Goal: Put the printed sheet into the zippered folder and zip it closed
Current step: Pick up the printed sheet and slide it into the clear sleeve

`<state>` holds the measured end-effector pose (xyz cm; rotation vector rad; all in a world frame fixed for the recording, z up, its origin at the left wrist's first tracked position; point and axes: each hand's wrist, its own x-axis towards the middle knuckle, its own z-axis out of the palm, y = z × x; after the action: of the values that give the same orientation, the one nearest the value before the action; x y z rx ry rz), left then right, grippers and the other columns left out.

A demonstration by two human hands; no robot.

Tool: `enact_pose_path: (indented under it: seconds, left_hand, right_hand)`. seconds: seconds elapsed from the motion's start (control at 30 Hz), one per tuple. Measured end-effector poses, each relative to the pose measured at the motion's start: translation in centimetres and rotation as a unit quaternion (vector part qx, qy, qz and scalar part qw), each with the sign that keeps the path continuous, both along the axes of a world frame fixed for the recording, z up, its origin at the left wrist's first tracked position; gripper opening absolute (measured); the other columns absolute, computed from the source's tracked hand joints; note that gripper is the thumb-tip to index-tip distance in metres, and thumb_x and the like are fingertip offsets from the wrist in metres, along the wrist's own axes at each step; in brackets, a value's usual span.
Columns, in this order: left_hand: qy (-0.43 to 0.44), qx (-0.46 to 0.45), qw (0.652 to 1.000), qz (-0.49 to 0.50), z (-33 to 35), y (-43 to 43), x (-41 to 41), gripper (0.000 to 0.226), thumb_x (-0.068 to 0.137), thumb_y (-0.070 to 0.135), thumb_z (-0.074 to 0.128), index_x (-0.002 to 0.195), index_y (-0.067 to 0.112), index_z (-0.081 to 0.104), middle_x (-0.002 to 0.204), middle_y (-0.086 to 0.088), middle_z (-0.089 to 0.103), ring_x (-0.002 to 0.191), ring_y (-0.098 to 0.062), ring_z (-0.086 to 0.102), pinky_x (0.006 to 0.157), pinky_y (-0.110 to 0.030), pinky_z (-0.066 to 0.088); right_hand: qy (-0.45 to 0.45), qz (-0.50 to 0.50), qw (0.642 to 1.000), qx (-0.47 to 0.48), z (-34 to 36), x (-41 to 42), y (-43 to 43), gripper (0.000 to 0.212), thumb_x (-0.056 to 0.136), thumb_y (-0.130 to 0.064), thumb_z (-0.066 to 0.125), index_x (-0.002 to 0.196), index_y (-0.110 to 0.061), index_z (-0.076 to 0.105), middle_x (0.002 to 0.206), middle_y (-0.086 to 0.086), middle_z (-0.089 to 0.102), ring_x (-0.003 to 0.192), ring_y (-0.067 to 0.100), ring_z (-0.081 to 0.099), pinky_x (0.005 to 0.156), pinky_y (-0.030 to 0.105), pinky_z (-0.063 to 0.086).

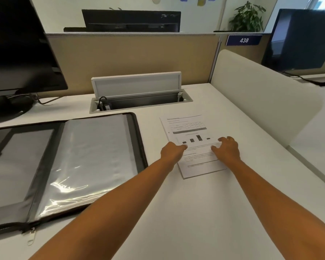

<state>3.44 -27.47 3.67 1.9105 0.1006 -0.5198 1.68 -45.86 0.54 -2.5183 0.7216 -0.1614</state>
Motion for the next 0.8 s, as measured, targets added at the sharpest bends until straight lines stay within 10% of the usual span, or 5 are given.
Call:
enact_pose_path:
  seconds: [0.23, 0.6, 0.8]
  left_hand:
    - [-0.024, 0.051, 0.998, 0.022, -0.8, -3.1, 0.4, 0.074, 0.084, 0.032, 0.061, 0.140, 0.007, 0.020, 0.142, -0.013, 0.040, 0.131, -0.032, 0.035, 0.109, -0.042, 0.032]
    - [0.116, -0.158, 0.961, 0.197, -0.6, -1.3, 1.9, 0.053, 0.084, 0.011, 0.060, 0.129, 0.001, 0.035, 0.126, -0.016, 0.053, 0.107, -0.033, 0.056, 0.085, -0.041, 0.050]
    - [0.123, -0.111, 0.977, 0.134, -0.9, 0.1, 1.7, 0.035, 0.086, -0.004, 0.054, 0.120, -0.005, 0.048, 0.121, -0.022, 0.057, 0.105, -0.037, 0.058, 0.091, -0.046, 0.050]
  right_hand:
    - [0.034, -0.010, 0.999, -0.022, -0.1, 0.4, -1.2, 0.065, 0.086, -0.032, 0.057, 0.135, -0.001, 0.028, 0.136, 0.024, 0.041, 0.129, 0.039, 0.031, 0.103, 0.046, 0.032]
    - [0.030, -0.055, 0.998, -0.013, 0.0, -0.1, -0.8, 0.064, 0.084, -0.032, 0.061, 0.133, -0.004, 0.031, 0.135, 0.020, 0.040, 0.126, 0.037, 0.034, 0.100, 0.047, 0.035]
    - [0.031, -0.051, 0.994, 0.089, 0.3, 0.4, 0.4, 0.051, 0.088, -0.024, 0.055, 0.130, 0.000, 0.038, 0.133, 0.020, 0.048, 0.121, 0.037, 0.047, 0.097, 0.040, 0.039]
